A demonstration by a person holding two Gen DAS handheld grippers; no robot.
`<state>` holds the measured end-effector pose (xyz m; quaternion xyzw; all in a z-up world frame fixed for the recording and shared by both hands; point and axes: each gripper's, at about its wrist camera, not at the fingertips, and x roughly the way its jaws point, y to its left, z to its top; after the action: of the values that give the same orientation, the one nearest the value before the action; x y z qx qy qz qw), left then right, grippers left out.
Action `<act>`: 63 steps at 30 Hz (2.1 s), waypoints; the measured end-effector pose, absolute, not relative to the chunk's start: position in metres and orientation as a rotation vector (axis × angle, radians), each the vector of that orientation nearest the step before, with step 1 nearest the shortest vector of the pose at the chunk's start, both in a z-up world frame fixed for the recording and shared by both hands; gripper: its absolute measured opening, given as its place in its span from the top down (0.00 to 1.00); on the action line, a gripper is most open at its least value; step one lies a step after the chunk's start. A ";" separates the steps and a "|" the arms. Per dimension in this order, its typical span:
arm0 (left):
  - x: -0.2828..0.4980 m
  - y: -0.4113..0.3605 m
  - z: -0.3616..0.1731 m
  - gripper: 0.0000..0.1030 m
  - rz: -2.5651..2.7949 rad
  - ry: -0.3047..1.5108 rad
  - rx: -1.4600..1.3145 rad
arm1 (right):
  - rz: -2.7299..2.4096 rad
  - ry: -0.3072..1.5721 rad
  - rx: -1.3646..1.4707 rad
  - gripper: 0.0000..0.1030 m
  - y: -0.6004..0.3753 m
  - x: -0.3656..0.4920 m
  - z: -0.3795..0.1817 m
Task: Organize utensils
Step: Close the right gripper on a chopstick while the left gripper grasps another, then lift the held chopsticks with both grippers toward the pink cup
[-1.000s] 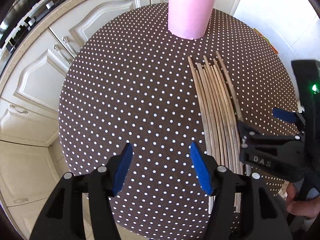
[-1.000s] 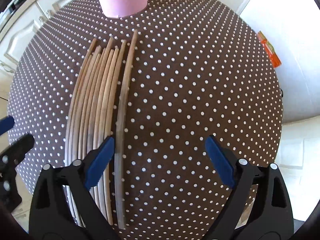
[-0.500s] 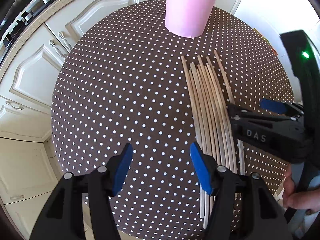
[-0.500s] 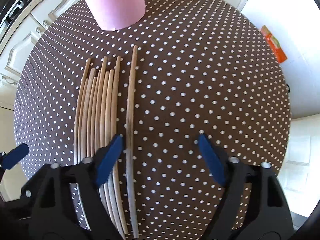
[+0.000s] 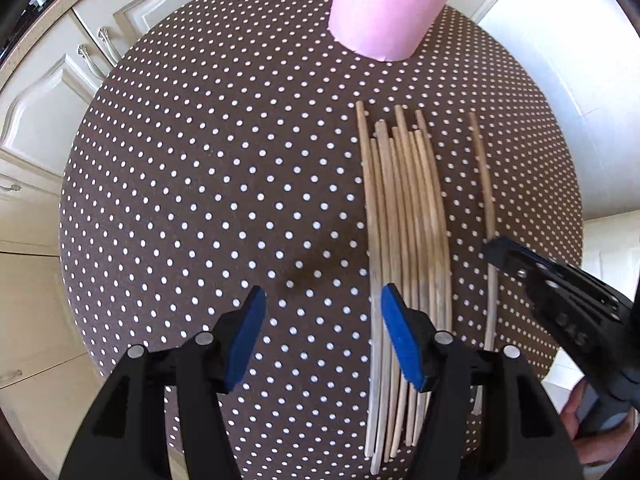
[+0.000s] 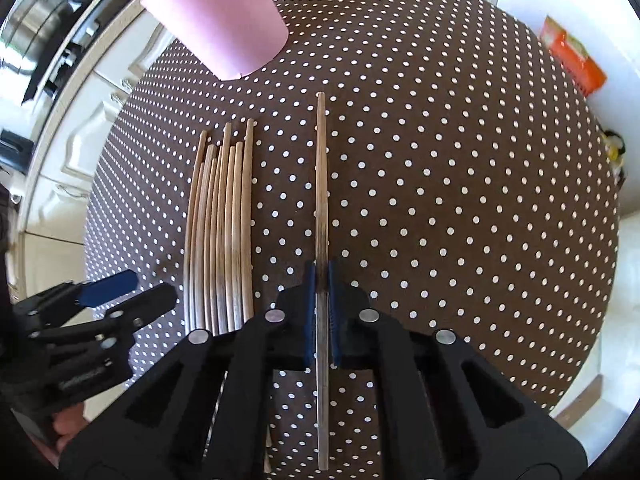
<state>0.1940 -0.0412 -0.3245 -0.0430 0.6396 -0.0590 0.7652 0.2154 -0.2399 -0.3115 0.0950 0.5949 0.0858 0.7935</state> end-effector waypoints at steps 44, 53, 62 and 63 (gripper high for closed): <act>0.222 -0.047 -0.338 0.93 -0.098 1.327 -0.134 | 0.182 1.216 0.296 0.94 -0.250 0.208 -0.311; 0.211 -0.023 -0.307 0.94 -0.122 1.221 -0.192 | 0.216 1.168 0.268 0.94 -0.238 0.200 -0.299; 0.206 -0.017 -0.272 0.94 -0.125 1.135 -0.186 | 0.224 0.971 0.268 0.94 -0.243 0.189 -0.246; 0.204 -0.014 -0.267 0.94 -0.127 1.123 -0.180 | 0.220 0.953 0.275 0.94 -0.245 0.189 -0.239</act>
<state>0.2036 -0.0136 -0.2670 -0.0850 0.5315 -0.0601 0.8406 0.1890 -0.2448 -0.2391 0.1317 0.4562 0.1053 0.8737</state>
